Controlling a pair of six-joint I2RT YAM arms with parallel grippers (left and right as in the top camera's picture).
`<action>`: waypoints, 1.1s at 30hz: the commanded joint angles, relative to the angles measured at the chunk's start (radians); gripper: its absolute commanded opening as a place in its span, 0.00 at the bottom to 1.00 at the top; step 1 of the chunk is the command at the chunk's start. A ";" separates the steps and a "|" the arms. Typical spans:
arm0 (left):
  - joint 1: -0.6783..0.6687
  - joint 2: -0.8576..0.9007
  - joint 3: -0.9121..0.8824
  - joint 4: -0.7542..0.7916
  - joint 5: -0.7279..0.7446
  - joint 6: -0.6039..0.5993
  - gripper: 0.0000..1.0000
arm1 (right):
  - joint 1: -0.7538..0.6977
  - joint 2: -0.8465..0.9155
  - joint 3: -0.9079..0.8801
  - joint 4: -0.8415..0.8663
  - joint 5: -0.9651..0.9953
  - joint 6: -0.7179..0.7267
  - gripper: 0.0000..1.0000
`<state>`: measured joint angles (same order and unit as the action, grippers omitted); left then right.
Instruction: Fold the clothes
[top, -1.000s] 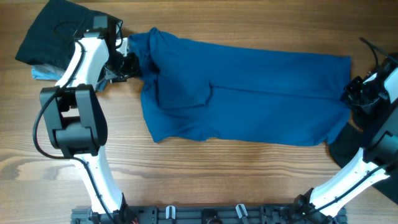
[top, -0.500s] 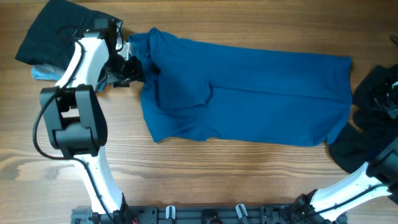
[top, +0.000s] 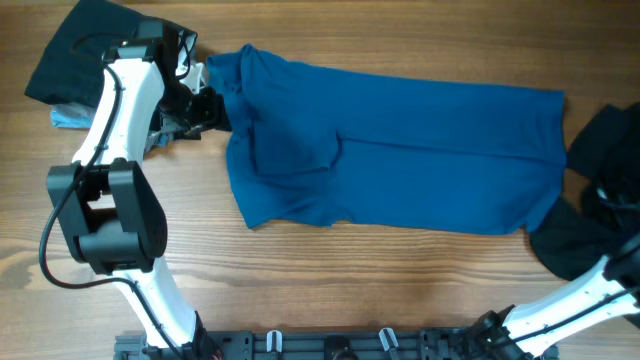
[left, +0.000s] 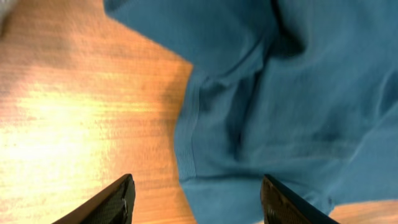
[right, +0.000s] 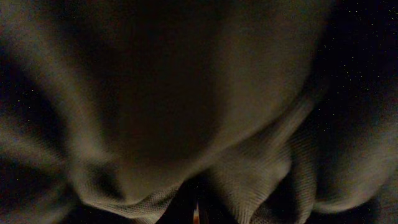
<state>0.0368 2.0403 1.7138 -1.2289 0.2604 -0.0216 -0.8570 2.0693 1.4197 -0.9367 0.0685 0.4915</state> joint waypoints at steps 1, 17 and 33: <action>0.001 -0.014 0.002 -0.038 0.008 0.045 0.63 | -0.133 0.031 0.129 -0.008 -0.116 -0.048 0.04; 0.000 -0.080 -0.014 -0.172 0.013 0.044 0.59 | -0.038 -0.184 0.252 -0.111 -0.541 -0.257 0.38; -0.105 -0.080 -0.453 0.016 0.158 0.044 0.59 | 0.125 -0.232 0.206 -0.240 -0.468 -0.306 0.48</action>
<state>-0.0441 1.9671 1.3132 -1.2213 0.3698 0.0067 -0.7338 1.8435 1.6321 -1.1732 -0.4328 0.2062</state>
